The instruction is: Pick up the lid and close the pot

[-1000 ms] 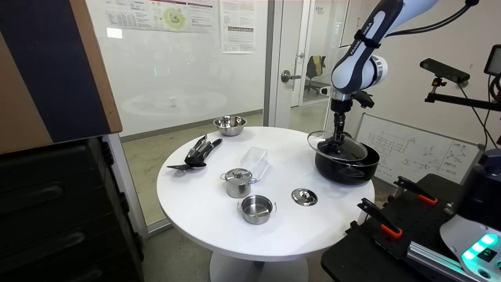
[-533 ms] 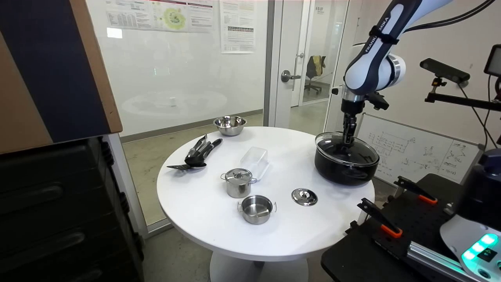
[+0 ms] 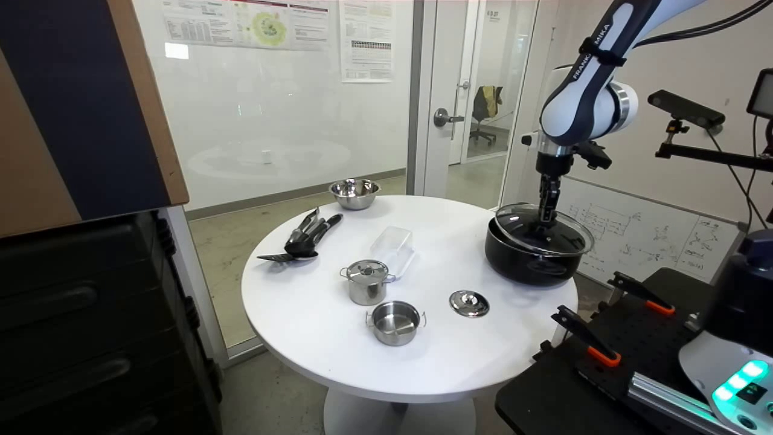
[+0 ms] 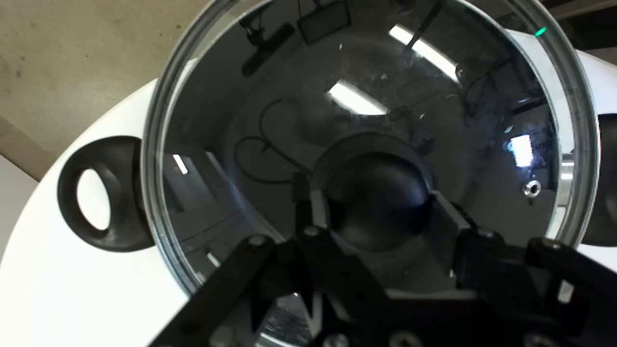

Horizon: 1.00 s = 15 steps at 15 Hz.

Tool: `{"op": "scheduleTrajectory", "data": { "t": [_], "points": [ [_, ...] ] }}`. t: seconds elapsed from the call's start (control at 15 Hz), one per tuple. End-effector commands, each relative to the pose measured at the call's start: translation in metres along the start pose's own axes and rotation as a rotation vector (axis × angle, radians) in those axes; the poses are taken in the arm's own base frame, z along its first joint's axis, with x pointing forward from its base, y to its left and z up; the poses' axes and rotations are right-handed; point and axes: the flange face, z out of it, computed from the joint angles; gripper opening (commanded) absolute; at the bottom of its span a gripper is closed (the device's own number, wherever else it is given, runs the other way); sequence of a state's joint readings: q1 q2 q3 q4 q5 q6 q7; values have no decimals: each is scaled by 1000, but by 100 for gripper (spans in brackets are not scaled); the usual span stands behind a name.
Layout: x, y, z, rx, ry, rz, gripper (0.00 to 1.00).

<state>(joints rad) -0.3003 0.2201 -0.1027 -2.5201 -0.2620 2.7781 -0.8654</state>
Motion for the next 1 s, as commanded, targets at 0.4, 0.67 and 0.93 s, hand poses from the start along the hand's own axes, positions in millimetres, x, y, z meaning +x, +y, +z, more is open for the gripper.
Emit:
{"op": "scheduleTrajectory", "data": {
  "t": [0.4, 0.67, 0.93],
  "points": [
    [8, -3, -9, -10, -7, 13, 25],
    [9, 1, -10, -9, -7, 30, 25],
    [11, 6, -12, -4, -4, 54, 25]
  ]
}}
